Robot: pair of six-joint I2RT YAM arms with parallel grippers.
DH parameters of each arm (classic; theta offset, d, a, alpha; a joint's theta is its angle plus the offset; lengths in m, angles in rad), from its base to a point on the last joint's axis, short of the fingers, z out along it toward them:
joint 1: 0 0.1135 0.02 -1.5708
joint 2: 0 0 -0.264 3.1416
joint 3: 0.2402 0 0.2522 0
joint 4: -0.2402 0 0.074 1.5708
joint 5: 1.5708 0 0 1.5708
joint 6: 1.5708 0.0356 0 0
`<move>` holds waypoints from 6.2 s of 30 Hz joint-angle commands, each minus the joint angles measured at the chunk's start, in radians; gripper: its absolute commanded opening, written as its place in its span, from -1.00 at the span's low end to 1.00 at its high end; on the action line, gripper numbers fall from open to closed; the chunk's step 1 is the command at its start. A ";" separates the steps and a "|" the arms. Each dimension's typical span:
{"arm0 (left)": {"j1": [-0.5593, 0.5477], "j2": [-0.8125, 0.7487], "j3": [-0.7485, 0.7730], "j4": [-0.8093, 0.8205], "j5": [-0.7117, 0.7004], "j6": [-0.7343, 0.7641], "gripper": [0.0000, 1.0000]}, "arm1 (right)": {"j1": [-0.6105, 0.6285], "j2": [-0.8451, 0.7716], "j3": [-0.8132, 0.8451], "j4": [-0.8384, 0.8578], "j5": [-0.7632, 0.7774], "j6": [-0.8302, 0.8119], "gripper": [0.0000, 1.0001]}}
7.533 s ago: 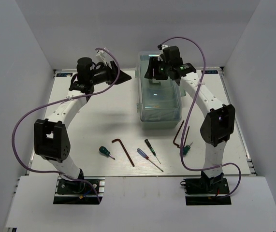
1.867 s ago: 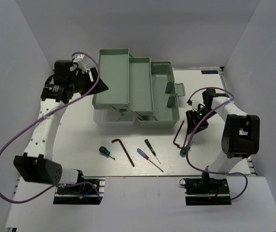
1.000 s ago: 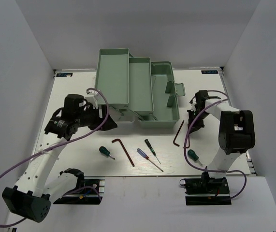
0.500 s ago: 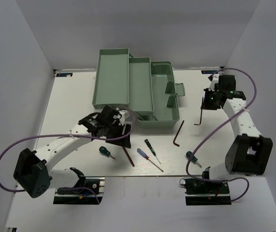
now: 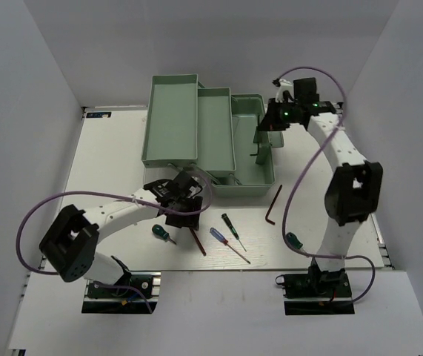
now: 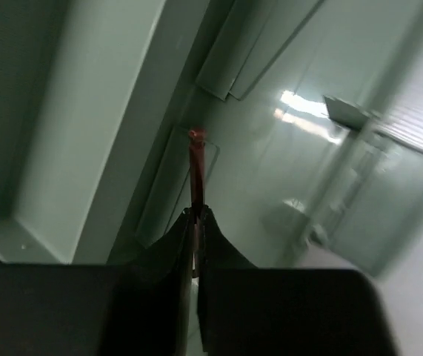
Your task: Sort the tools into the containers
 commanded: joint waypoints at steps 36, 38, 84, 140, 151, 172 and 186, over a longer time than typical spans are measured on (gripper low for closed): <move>-0.319 0.029 0.036 -0.064 -0.223 -0.285 -1.00 | -0.053 -0.213 -0.277 -0.026 -0.059 -0.057 0.45; -0.340 -0.024 0.098 -0.074 -0.232 -0.218 -1.00 | -0.076 -0.268 -0.339 -0.035 -0.038 -0.097 0.13; -0.023 0.806 1.460 0.055 -0.218 0.217 0.40 | 0.048 -0.238 -0.903 0.242 0.378 0.342 -0.04; -0.209 0.278 0.213 0.032 -0.140 -0.448 0.38 | 0.120 -0.183 -0.351 0.279 0.004 0.168 0.18; -0.247 0.173 0.270 -0.003 -0.158 -0.438 0.25 | 0.126 -0.373 -0.547 0.121 -0.139 -0.068 -0.12; -0.232 -0.432 -0.032 -0.460 -0.413 -0.739 0.58 | 0.108 -0.755 -1.127 -0.184 0.367 -0.524 0.49; -0.213 -0.512 -0.176 -0.398 -0.476 -0.901 0.69 | 0.122 -0.709 -1.210 -0.141 0.351 -0.542 -0.60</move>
